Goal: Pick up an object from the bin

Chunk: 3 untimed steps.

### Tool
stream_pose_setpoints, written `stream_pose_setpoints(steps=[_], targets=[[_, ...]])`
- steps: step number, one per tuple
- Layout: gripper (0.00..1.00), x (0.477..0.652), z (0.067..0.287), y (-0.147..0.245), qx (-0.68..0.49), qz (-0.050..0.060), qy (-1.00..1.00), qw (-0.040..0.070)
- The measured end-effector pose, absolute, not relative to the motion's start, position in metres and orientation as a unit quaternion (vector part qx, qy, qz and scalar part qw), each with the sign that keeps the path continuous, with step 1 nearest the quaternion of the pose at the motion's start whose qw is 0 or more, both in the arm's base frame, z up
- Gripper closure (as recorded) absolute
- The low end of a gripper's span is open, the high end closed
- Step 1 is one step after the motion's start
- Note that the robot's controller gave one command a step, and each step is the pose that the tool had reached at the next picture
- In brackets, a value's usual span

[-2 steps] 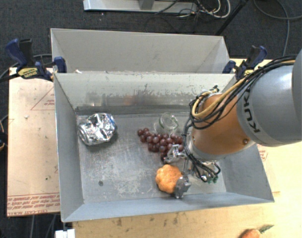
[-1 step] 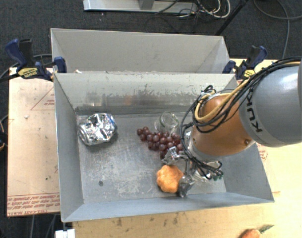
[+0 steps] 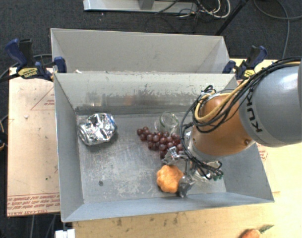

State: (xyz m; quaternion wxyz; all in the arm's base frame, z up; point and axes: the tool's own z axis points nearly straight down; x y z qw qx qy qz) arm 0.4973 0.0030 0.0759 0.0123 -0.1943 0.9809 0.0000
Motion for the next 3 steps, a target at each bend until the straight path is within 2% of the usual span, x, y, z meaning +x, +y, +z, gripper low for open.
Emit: stream_pose_setpoints(steps=[1, 2, 3], targets=[[1.0, 0.496, 0.08, 0.003, -0.194, 0.001, 0.981, 0.008], [1.0, 0.492, 0.098, 0.003, -0.194, 0.001, 0.981, -0.001], [1.0, 0.494, 0.118, 0.003, -0.194, 0.001, 0.981, 0.001]])
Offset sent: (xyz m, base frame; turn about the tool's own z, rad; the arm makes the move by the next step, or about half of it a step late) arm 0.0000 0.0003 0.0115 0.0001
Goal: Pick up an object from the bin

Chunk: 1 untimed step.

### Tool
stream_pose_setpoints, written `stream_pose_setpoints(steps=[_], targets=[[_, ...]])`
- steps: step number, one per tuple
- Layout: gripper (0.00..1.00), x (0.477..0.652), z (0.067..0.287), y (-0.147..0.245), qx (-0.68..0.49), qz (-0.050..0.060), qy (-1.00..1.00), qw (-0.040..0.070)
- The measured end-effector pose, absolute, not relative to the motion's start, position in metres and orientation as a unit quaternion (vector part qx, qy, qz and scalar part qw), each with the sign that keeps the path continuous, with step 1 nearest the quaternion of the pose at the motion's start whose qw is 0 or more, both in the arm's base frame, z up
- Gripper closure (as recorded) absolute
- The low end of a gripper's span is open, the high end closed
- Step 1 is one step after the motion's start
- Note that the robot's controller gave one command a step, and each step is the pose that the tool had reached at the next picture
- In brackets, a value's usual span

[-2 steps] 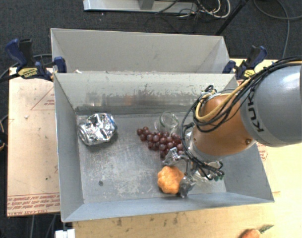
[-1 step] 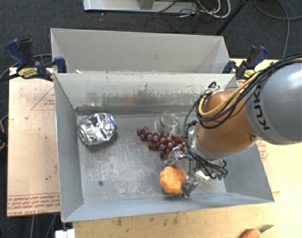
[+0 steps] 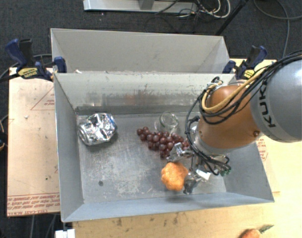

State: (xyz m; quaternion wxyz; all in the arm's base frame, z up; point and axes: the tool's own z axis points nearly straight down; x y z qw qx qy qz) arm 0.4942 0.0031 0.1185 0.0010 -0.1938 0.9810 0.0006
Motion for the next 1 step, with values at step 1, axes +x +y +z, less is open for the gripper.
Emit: stream_pose_setpoints(steps=[1], targets=[[1.0, 0.4947, 0.1288, 0.0032, -0.194, 0.0, 0.981, 0.003]])
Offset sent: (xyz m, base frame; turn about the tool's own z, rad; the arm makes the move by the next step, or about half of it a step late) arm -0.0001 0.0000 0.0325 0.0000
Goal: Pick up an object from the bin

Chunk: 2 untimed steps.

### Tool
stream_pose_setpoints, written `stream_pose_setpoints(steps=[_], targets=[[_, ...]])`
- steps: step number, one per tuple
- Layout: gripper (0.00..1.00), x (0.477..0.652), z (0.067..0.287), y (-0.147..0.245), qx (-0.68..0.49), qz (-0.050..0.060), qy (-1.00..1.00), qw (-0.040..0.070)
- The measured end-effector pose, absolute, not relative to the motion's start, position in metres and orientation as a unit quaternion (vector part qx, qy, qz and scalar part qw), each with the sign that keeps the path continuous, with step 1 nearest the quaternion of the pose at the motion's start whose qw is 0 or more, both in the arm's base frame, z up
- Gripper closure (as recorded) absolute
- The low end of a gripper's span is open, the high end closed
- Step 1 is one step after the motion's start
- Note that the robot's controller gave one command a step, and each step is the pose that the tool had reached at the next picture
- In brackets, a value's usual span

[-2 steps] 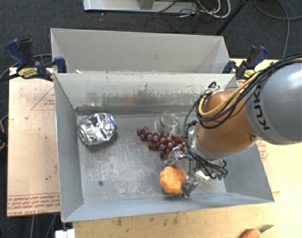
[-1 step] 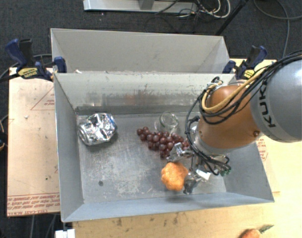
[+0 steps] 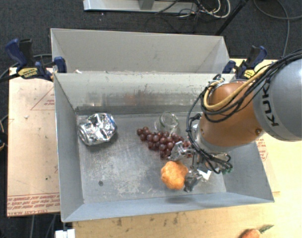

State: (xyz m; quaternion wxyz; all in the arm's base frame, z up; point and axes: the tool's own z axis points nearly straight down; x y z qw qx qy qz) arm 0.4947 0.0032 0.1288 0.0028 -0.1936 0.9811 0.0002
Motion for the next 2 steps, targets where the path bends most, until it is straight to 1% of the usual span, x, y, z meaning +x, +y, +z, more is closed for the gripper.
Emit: stream_pose_setpoints(steps=[2], targets=[[1.0, 0.494, 0.145, 0.004, -0.193, 0.001, 0.981, -0.001]])
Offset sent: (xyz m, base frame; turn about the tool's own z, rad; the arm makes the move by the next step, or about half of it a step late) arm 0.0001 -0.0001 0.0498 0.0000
